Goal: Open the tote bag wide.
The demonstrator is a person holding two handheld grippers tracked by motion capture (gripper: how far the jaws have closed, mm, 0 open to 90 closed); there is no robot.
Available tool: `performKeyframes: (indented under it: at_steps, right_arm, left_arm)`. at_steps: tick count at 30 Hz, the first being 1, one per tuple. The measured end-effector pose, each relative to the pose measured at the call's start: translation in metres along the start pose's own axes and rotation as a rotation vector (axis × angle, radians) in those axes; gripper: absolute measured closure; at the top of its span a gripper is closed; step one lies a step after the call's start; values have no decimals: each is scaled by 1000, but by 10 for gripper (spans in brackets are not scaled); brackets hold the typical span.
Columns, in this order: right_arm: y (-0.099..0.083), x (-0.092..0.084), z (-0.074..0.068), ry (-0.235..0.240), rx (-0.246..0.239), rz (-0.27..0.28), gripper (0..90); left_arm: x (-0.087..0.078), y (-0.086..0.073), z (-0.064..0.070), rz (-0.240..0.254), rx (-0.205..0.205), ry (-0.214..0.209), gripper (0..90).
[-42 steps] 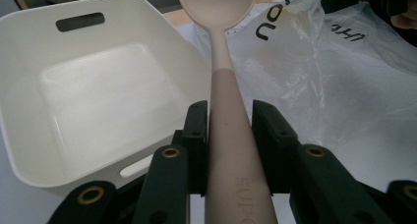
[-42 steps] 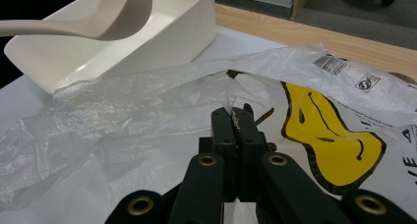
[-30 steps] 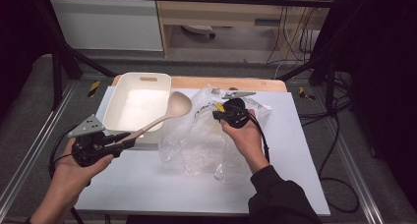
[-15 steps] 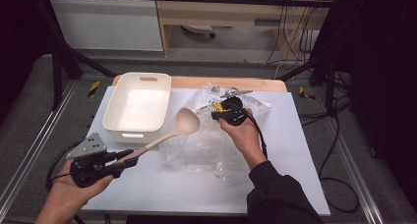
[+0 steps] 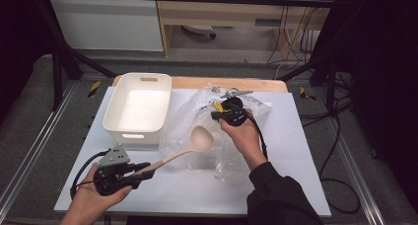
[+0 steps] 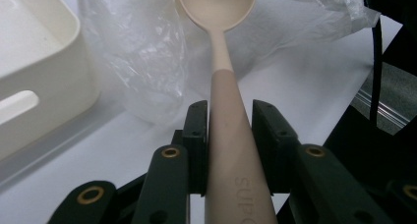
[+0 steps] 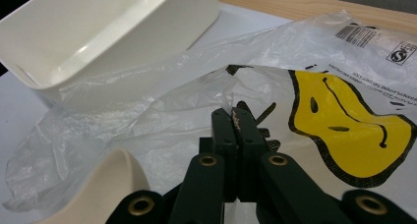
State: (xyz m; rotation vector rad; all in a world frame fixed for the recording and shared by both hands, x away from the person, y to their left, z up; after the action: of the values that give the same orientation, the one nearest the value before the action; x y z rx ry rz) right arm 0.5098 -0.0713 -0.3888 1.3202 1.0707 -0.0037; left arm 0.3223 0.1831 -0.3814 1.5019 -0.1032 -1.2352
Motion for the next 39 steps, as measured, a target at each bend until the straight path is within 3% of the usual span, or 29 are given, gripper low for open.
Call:
performKeyframes:
  at_steps: [7, 16, 29, 39]
  right_arm:
    - [1, -5, 0, -2, -5, 8, 900]
    - [2, -13, -2, -12, -18, 21, 900]
    - [3, -18, -3, -10, -22, 32, 900]
    - [5, -22, -3, -9, -19, 50, 900]
  left_arm:
    - [22, 3, 2, -5, -3, 0, 685]
    - [47, 9, 8, -22, 28, 7, 685]
    - [64, 19, 7, -7, 37, 24, 685]
    - [88, 36, 5, 14, 35, 37, 685]
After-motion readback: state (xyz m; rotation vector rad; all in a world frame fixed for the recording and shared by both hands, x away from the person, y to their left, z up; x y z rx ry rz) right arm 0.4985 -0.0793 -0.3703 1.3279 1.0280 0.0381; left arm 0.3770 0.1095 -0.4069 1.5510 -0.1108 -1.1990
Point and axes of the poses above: each handheld gripper's, and its own axes: x roughly forward along the jaws, y roughly out of its top, z roughly to its right, the point moved 6 cm from there along x, roughly forward along the jaws, and after that the axes turned 4 degrees about -x, right-handed, at the moved point
